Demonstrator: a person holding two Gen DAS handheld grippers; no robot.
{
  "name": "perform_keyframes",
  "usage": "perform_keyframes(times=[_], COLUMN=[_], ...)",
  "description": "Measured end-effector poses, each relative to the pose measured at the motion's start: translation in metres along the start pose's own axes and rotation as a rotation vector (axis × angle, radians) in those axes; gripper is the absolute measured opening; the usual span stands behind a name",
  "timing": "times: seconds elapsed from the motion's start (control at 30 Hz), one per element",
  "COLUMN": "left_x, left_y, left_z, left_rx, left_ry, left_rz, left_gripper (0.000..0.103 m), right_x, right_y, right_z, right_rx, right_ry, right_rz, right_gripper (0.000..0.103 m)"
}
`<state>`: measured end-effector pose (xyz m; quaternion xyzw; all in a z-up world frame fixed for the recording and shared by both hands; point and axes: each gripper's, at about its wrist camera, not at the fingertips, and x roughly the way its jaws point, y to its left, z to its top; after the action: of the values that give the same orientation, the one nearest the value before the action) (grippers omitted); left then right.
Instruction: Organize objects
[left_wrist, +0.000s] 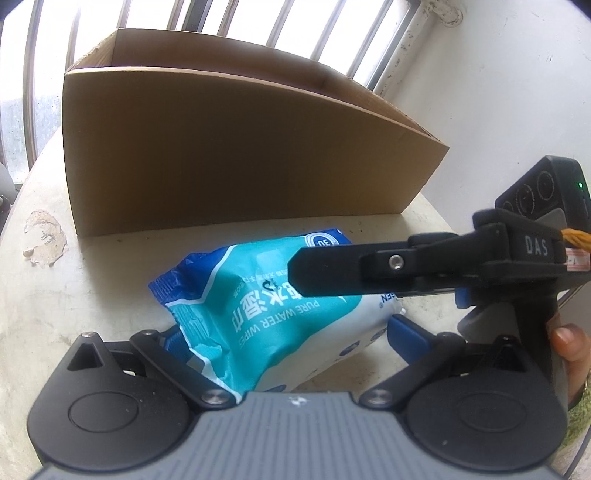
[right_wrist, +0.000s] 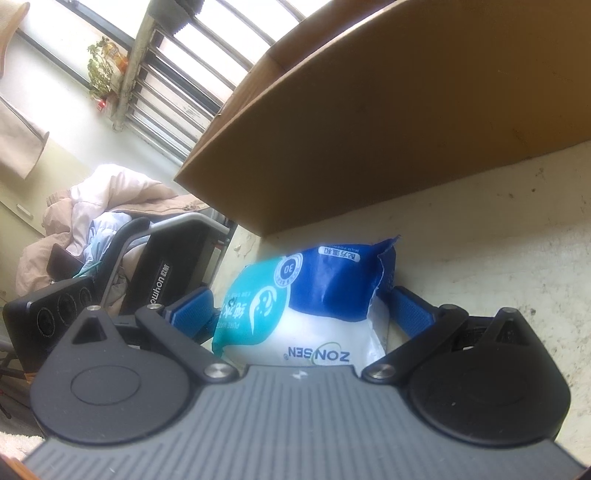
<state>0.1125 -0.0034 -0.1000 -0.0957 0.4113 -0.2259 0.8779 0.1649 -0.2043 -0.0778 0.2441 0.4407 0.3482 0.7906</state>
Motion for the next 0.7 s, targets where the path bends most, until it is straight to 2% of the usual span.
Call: perform_keyframes(times=[0.33, 0.7], left_x=[0.010, 0.008], left_y=[-0.007, 0.004], left_z=[0.013, 0.008], left_rx=[-0.005, -0.036], left_ry=[0.032, 0.020], left_rz=[0.000, -0.026], left_gripper=[0.103, 0.103], right_x=[0.000, -0.002], right_y=[-0.001, -0.004], right_z=[-0.002, -0.004], right_rx=[-0.010, -0.010], right_ry=[-0.006, -0.015], right_rz=[0.015, 0.028], right_gripper=[0.103, 0.103])
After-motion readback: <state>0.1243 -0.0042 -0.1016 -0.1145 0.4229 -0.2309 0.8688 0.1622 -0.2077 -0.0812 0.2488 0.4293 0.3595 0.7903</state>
